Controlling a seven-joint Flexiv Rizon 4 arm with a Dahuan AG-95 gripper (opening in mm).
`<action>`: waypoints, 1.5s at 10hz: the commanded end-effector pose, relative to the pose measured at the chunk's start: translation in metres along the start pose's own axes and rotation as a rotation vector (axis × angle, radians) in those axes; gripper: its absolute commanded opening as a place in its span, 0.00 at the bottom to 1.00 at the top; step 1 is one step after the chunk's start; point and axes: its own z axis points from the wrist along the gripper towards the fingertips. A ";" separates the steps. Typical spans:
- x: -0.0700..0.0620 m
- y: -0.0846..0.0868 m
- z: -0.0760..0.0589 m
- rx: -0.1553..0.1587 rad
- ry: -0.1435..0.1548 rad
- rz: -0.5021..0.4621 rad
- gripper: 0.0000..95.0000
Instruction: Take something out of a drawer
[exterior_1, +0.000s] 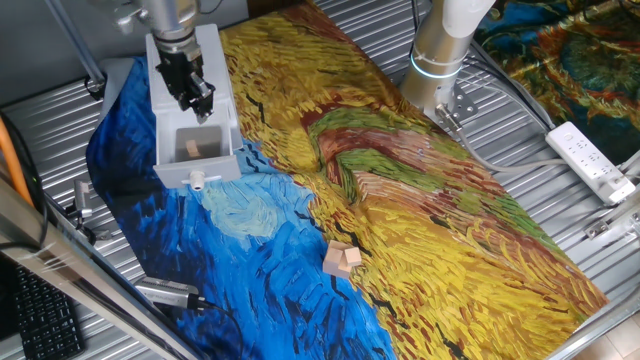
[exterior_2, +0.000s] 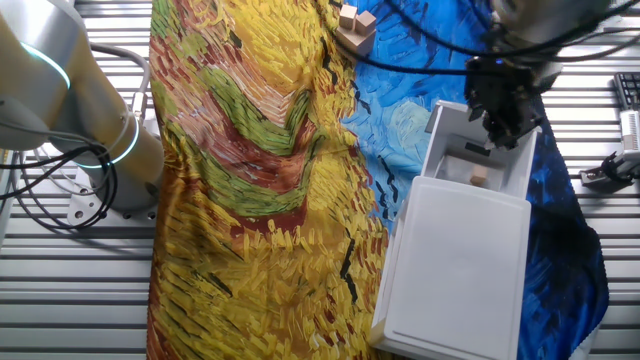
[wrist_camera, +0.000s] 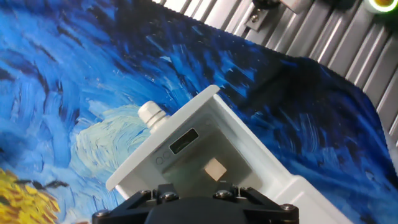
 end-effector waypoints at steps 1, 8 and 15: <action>-0.003 0.000 0.000 0.003 -0.008 -0.008 0.40; -0.008 -0.014 0.009 0.036 -0.060 -0.111 0.20; -0.007 -0.024 0.018 0.043 -0.035 -0.103 0.40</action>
